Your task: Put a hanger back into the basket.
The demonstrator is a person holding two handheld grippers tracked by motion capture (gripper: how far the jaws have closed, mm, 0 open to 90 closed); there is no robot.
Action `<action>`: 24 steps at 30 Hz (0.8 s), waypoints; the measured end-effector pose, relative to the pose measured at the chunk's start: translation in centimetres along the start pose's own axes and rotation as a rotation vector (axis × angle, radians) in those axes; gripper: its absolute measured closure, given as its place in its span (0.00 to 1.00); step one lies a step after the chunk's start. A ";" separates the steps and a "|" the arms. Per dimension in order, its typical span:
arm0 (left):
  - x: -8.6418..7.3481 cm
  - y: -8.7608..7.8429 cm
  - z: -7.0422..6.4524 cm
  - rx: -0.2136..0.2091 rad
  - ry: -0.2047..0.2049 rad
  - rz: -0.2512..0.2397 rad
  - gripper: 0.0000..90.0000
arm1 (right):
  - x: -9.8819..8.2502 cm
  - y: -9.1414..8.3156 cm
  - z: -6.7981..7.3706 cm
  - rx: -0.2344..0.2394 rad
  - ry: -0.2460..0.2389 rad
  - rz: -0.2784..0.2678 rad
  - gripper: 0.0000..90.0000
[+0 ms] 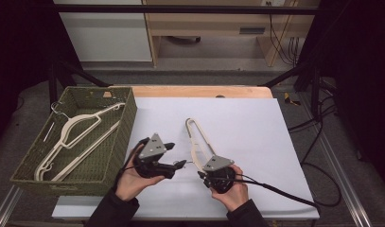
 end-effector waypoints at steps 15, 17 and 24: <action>-3.1 -3.5 3.0 0.070 -0.058 -0.030 0.22 | 1.1 -4.6 -4.3 -0.023 0.078 -0.090 0.97; -3.0 -3.5 2.8 0.066 -0.049 -0.032 0.21 | 1.4 -4.9 -4.0 0.001 0.064 -0.106 0.97; -2.6 -2.4 1.8 0.037 -0.006 -0.021 0.20 | 2.2 -5.4 -1.5 0.158 -0.002 -0.170 0.97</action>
Point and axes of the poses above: each handheld gripper's, and its own axes: y roughly forward along the jaws, x roughly out of its top, z roughly to its left, the point moved 8 cm from there along y, roughly forward along the jaws, and after that the axes turned 11 degrees about z, right-handed, at the moved point
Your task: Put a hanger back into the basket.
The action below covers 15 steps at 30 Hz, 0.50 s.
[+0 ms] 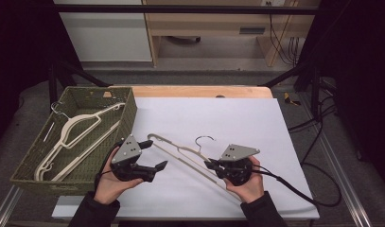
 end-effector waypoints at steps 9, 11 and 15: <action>-0.3 3.3 -1.5 -0.058 0.094 0.110 0.27 | 1.1 0.4 3.3 0.122 -0.085 -0.006 0.97; -0.6 3.9 -1.8 -0.073 0.115 0.134 0.32 | 1.1 0.5 3.5 0.133 -0.094 -0.003 0.97; -1.2 4.6 -2.4 -0.108 0.157 0.177 0.49 | 0.9 0.7 3.8 0.155 -0.104 0.006 0.97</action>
Point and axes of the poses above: each handheld gripper's, and its own axes: y roughly forward along the jaws, x roughly out of its top, z roughly to its left, the point moved 8 cm from there along y, roughly forward along the jaws, and after that the axes turned 11 degrees about z, right-handed, at the moved point
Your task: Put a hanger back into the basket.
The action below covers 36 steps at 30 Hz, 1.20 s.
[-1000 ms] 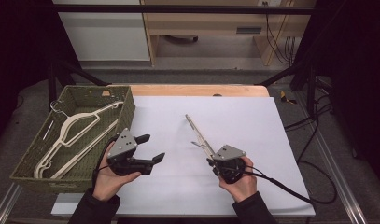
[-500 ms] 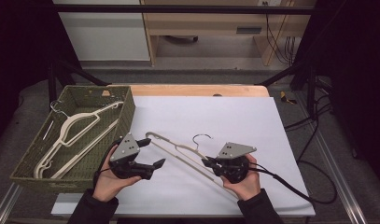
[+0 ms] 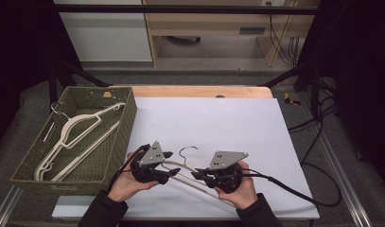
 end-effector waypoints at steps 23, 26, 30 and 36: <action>-0.3 -0.2 -2.3 -0.094 0.006 0.067 0.94 | -0.2 0.2 -1.2 -0.076 0.009 -0.014 0.73; -0.2 -0.4 -2.3 -0.093 -0.008 0.060 0.95 | 0.0 -0.2 -1.6 -0.117 0.016 -0.044 0.58; -0.2 -0.8 -1.8 -0.063 -0.050 0.048 0.95 | 0.2 -1.6 -2.4 -0.162 0.048 -0.111 0.41; 0.2 -1.6 -1.6 -0.037 -0.098 0.017 0.95 | -0.9 -4.3 -4.6 -0.263 0.122 -0.180 0.21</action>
Point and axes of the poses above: each handheld gripper's, and its own axes: y roughly forward along the jaws, x roughly out of its top, z roughly to its left, the point moved 8 cm from there along y, roughly forward along the jaws, and after that the axes turned 11 degrees about z, right-handed, at the moved point
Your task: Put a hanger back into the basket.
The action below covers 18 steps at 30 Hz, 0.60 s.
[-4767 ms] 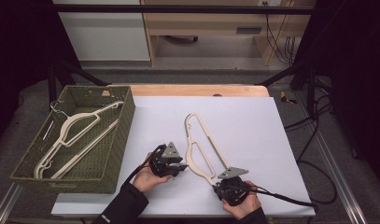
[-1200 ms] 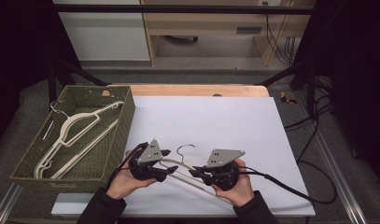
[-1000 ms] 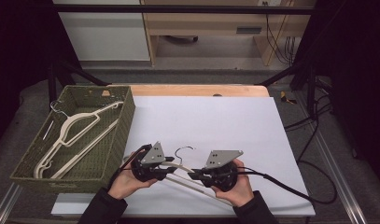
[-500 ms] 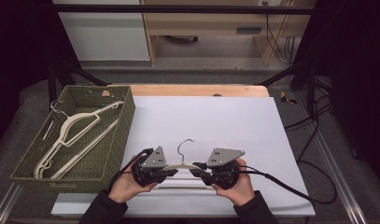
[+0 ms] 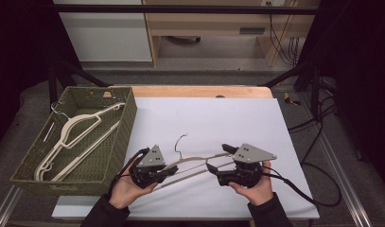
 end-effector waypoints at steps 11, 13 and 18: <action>1.4 -4.3 0.5 0.032 -0.075 -0.094 0.95 | -3.0 -3.9 -4.4 -0.093 0.140 -0.044 0.14; 1.8 -5.4 0.8 0.043 -0.075 -0.105 0.95 | -3.4 -4.0 -4.8 -0.110 0.143 -0.038 0.14; 2.8 -8.8 2.3 0.082 -0.077 -0.123 0.95 | -4.2 -4.2 -5.7 -0.126 0.162 -0.023 0.13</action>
Point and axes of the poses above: each handheld gripper's, and its own axes: y roughly forward along the jaws, x roughly out of its top, z roughly to its left, the point moved 8 cm from there along y, roughly forward along the jaws, and after that the axes turned 11 degrees about z, right-handed, at the moved point
